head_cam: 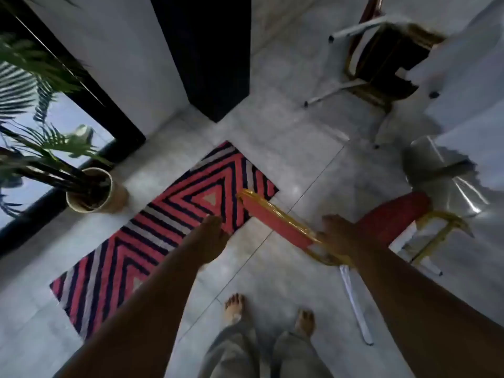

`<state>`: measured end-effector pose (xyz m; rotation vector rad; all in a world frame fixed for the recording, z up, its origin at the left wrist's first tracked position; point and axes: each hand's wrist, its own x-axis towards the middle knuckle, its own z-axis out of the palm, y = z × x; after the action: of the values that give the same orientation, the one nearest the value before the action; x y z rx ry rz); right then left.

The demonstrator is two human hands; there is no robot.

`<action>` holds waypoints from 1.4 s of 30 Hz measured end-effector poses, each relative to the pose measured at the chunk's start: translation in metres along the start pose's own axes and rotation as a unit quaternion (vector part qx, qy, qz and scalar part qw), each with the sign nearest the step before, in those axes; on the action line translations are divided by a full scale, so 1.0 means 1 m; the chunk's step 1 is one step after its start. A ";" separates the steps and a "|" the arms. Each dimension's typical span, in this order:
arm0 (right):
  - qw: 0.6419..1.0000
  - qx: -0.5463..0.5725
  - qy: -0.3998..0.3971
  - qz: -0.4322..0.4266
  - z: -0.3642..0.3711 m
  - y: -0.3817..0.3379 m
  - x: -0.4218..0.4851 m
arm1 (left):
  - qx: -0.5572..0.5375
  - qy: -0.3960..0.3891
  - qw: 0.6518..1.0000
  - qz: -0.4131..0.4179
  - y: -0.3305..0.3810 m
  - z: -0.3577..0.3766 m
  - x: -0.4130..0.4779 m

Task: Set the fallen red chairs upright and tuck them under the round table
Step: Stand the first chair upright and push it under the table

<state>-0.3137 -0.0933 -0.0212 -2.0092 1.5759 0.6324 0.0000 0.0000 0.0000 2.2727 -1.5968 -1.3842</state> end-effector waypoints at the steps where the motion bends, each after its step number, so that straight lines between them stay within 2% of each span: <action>1: 1.000 0.002 -0.015 -0.004 0.019 0.001 0.012 | 0.019 -0.016 1.000 -0.006 -0.012 0.020 0.011; 4: 0.999 0.022 -0.047 -0.007 0.064 -0.003 0.053 | 0.069 -0.061 0.996 -0.014 -0.045 0.064 0.039; 10: 0.999 0.033 -0.005 -0.032 0.104 -0.039 0.147 | 0.101 -0.068 0.992 -0.020 -0.089 0.112 0.103; 14: 0.998 0.032 0.040 -0.045 0.116 -0.067 0.203 | 0.102 -0.060 0.993 -0.009 -0.108 0.124 0.145; 23: 0.995 0.075 0.041 -0.040 0.129 -0.100 0.254 | 0.094 -0.049 0.994 -0.015 -0.121 0.137 0.180; 27: 0.991 0.110 0.055 -0.043 0.119 -0.104 0.237 | 0.097 -0.062 0.993 -0.018 -0.117 0.134 0.178; 30: 0.994 0.081 0.060 -0.050 0.117 -0.094 0.217 | 0.093 -0.068 0.993 -0.027 -0.108 0.126 0.173; 35: 0.994 0.056 0.055 -0.082 0.100 -0.074 0.151 | 0.058 -0.024 0.997 -0.051 -0.090 0.115 0.162; 39: 0.994 0.060 0.037 -0.084 0.076 -0.046 0.079 | 0.039 0.012 0.999 -0.019 -0.063 0.100 0.150; 42: 0.993 0.068 0.028 -0.088 0.058 -0.020 0.025 | 0.045 -0.015 0.998 0.037 -0.042 0.088 0.135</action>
<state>-0.2919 -0.0709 -0.0795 -2.0498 1.4138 0.3931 -0.0180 -0.0464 -0.1587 2.2266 -1.7678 -1.3612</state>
